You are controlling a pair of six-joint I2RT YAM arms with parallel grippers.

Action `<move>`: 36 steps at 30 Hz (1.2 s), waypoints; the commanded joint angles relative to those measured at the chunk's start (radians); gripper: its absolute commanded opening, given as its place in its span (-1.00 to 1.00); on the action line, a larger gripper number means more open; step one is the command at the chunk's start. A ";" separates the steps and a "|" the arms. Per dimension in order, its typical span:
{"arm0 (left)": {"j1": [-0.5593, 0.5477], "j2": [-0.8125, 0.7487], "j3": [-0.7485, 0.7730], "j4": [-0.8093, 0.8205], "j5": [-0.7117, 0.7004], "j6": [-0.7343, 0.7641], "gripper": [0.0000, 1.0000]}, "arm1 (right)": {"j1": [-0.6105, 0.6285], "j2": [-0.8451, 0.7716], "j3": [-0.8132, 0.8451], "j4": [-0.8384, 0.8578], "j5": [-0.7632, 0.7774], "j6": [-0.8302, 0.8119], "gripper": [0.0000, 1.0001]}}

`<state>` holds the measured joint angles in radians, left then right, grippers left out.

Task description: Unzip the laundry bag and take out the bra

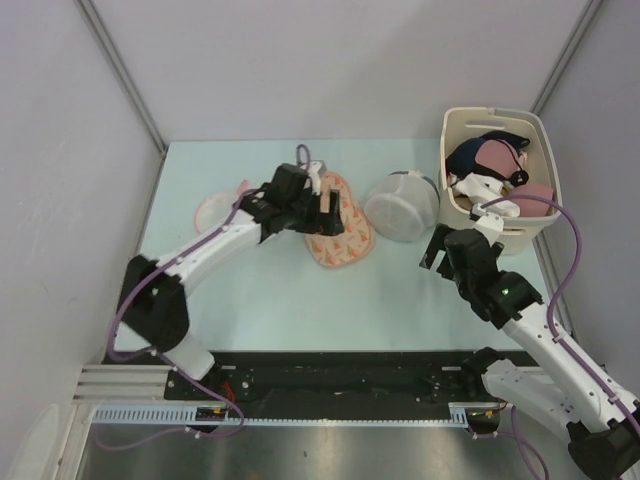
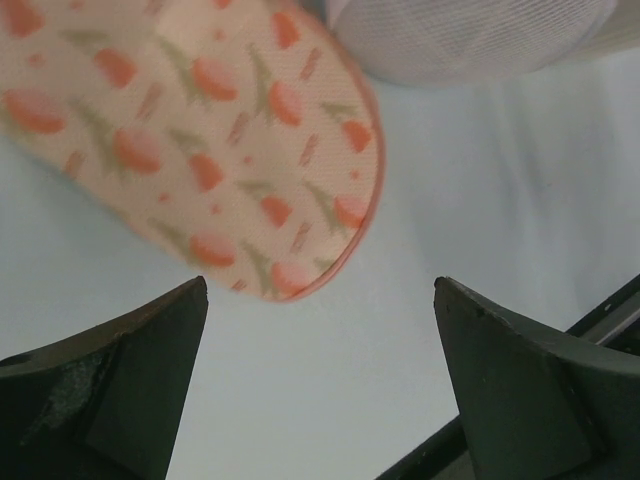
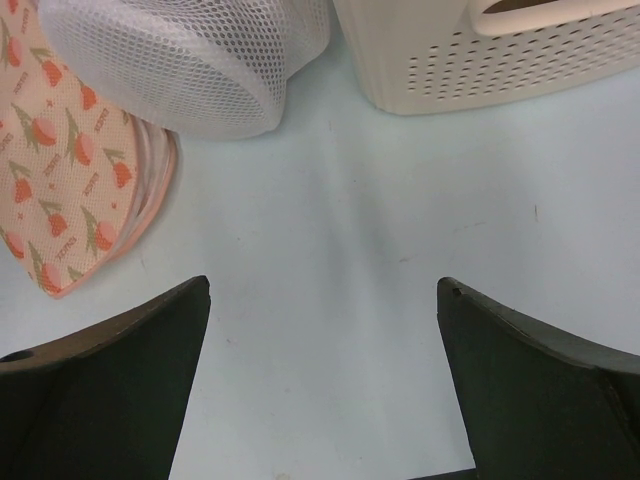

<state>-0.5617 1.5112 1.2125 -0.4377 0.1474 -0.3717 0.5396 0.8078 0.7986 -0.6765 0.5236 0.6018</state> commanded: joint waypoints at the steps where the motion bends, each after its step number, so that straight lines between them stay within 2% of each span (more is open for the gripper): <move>1: -0.113 0.176 0.203 0.022 0.037 -0.052 1.00 | 0.005 -0.024 0.008 -0.003 0.021 0.007 0.99; 10: -0.168 0.406 0.500 -0.013 0.052 -0.176 0.99 | 0.005 -0.082 0.010 -0.087 0.073 0.036 0.99; 18: -0.184 0.543 0.568 0.066 0.037 -0.430 1.00 | 0.005 -0.096 0.010 -0.089 0.067 0.046 0.99; 22: -0.190 0.607 0.656 0.086 0.026 -0.527 1.00 | 0.005 -0.093 0.010 -0.084 0.043 0.049 0.99; 26: -0.204 0.590 0.650 0.109 -0.029 -0.582 1.00 | 0.005 -0.093 0.008 -0.086 0.024 0.062 0.99; 31: -0.204 0.589 0.610 0.132 -0.034 -0.700 1.00 | 0.011 -0.084 0.010 -0.080 0.009 0.070 0.99; 36: -0.211 0.583 0.585 0.177 -0.043 -0.756 1.00 | 0.022 -0.078 0.008 -0.093 0.007 0.085 0.99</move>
<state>-0.7647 2.1380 1.8084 -0.3378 0.1249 -1.0294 0.5491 0.7265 0.7986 -0.7639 0.5270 0.6571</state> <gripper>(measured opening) 0.996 0.994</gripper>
